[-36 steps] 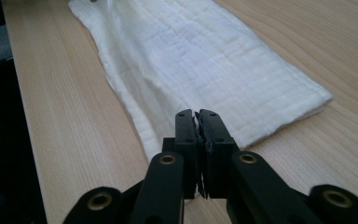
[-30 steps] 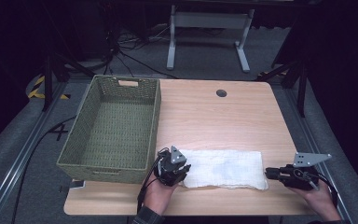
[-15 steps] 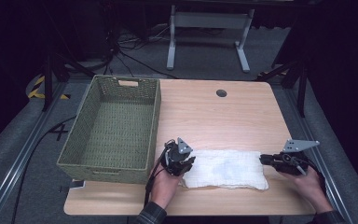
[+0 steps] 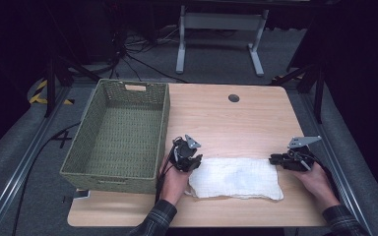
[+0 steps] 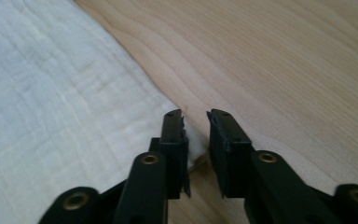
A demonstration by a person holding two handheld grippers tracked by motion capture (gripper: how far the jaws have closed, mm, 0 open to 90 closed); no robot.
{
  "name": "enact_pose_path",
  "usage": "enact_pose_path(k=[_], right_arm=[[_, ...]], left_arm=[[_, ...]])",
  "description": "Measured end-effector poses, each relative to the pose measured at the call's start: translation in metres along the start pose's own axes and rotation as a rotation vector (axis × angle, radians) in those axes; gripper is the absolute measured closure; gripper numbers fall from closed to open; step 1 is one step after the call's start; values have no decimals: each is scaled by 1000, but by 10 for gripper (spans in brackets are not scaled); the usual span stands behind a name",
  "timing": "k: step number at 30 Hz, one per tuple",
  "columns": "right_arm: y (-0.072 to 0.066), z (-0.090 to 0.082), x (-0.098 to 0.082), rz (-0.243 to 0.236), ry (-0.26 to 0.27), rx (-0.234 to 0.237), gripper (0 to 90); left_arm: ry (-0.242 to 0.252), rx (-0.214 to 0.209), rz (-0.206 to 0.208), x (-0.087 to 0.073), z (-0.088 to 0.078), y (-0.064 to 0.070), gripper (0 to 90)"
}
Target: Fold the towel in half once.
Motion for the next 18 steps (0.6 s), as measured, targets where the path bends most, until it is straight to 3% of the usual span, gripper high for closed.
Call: enact_pose_path(k=[3,13,18], right_arm=[[0,0,-1,-6,7,6,858],[2,-3,-2,-16,-6,-26,867],[8,-3,-3,-10,-5,-35,870]], left_arm=[[-6,0,-1,-1,4,-2,629],[-72,-20,-11,-4,21,-8,624],[-65,-52,-14,-3,24,-9,682]])
Point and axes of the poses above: each handheld gripper's, and its own axes: z roughly forward along the jaws, x roughly out of its top, y roughly to its right, the point moved 2 cm from there along z, roughly forward along the jaws, and after that the axes turned 7 degrees about -y, right-handed, at the moved point
